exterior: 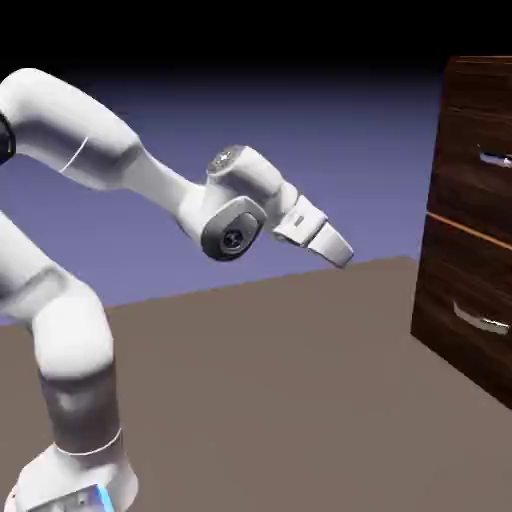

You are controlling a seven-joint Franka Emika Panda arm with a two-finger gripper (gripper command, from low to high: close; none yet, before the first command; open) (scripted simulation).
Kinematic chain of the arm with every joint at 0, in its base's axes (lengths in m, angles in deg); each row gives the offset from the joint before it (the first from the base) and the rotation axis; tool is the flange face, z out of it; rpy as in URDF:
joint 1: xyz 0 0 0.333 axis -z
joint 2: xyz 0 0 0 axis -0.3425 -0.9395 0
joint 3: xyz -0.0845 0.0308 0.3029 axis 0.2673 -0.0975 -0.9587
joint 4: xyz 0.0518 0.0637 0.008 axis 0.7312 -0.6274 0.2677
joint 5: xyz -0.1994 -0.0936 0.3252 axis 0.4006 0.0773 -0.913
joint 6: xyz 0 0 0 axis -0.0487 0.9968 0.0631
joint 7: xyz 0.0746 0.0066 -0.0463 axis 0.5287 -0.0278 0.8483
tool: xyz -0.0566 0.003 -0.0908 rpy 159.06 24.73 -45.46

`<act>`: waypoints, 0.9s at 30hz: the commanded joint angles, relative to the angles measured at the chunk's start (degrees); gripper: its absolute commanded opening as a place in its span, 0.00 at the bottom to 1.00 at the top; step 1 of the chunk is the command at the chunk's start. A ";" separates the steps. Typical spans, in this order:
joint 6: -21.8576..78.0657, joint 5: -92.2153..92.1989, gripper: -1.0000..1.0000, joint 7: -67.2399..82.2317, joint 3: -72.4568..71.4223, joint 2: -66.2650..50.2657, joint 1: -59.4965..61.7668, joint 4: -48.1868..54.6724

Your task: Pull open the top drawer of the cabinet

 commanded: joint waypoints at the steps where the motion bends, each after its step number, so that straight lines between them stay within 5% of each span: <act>1: 0.59 2.50 0.50 0.50 1.09 0.97 -1.99 1.08; 27: 15.86 67.28 0.50 13.61 29.49 26.08 -53.62 29.12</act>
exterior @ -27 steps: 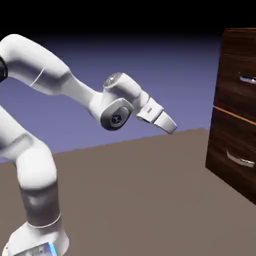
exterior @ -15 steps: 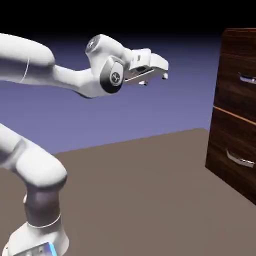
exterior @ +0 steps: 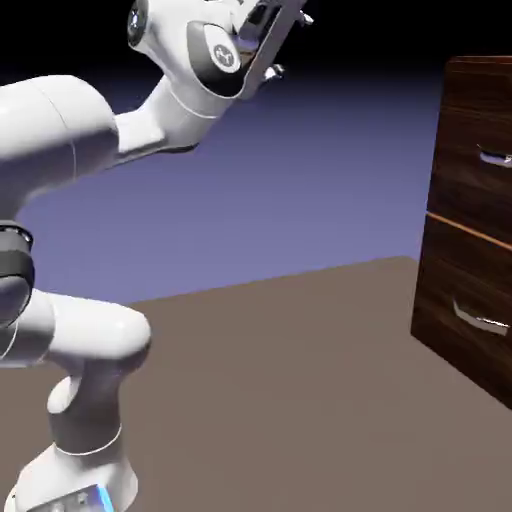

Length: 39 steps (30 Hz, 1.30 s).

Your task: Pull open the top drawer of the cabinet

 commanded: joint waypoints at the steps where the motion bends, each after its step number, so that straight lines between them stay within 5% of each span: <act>1: 0.59 2.50 0.50 0.50 1.09 0.97 -1.99 1.08; 34: 19.97 84.71 0.50 17.13 37.12 32.84 -67.51 36.66; 39: 17.53 84.51 0.50 18.53 37.23 32.26 -71.24 42.92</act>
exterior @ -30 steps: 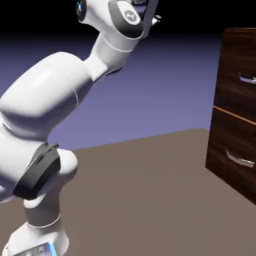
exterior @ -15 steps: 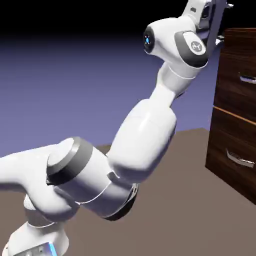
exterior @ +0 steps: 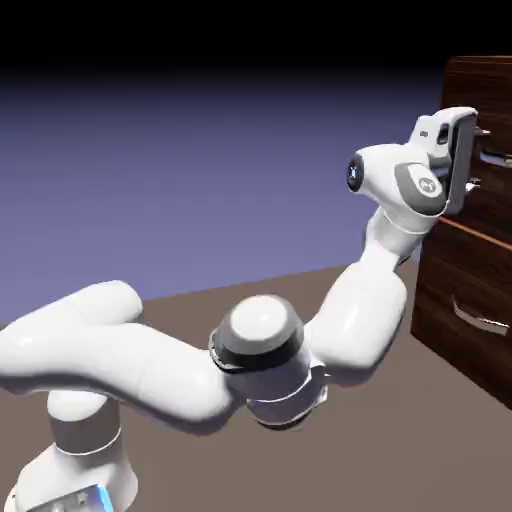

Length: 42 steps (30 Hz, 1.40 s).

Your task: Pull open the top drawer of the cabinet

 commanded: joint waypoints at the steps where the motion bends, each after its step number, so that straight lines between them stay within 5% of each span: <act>1: -0.82 -0.09 0.50 0.46 0.02 -0.20 -1.22 2.08; 5: -3.52 -0.40 0.50 1.99 0.10 -0.88 -5.25 8.92; 6: -3.52 -0.40 0.00 1.99 0.10 -0.88 -5.25 8.92; 39: 20.12 -7.68 0.00 -7.32 -6.37 7.30 36.57 -56.57; 40: 20.12 -7.68 1.00 -7.32 -6.37 7.30 36.57 -56.57; 42: 20.52 -8.76 1.00 -7.46 -7.11 7.70 38.30 -58.65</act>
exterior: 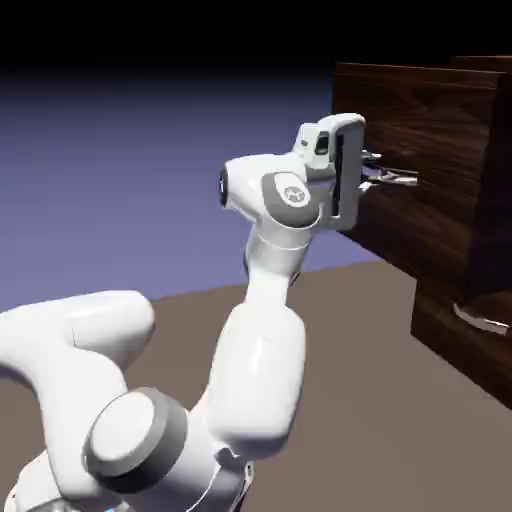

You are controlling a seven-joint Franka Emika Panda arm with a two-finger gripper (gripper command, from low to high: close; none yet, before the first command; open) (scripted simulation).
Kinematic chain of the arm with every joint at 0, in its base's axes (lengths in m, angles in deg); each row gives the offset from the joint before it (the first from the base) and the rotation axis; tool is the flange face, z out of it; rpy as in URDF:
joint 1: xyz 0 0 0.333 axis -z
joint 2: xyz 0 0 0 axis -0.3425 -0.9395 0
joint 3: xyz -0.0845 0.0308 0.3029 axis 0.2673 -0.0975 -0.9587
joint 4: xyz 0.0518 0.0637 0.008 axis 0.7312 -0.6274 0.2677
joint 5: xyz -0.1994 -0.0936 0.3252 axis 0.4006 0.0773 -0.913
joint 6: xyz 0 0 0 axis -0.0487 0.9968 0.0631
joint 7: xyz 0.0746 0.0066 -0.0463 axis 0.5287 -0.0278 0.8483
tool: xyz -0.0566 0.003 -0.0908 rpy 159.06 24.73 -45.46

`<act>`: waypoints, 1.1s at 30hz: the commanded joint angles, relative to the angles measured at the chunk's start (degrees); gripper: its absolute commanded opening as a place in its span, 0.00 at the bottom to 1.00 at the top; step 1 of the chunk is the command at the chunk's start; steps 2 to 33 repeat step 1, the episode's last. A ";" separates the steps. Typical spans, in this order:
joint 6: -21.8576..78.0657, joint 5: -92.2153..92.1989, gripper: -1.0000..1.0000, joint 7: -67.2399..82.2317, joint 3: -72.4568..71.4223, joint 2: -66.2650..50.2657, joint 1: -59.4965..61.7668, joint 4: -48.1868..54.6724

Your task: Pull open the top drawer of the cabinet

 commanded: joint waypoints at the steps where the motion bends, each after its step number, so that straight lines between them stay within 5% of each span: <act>1: 0.40 -1.08 1.00 -0.14 -0.74 0.40 1.73 -2.08; 33: 0.40 -1.08 1.00 -0.14 -0.74 0.40 1.73 -2.08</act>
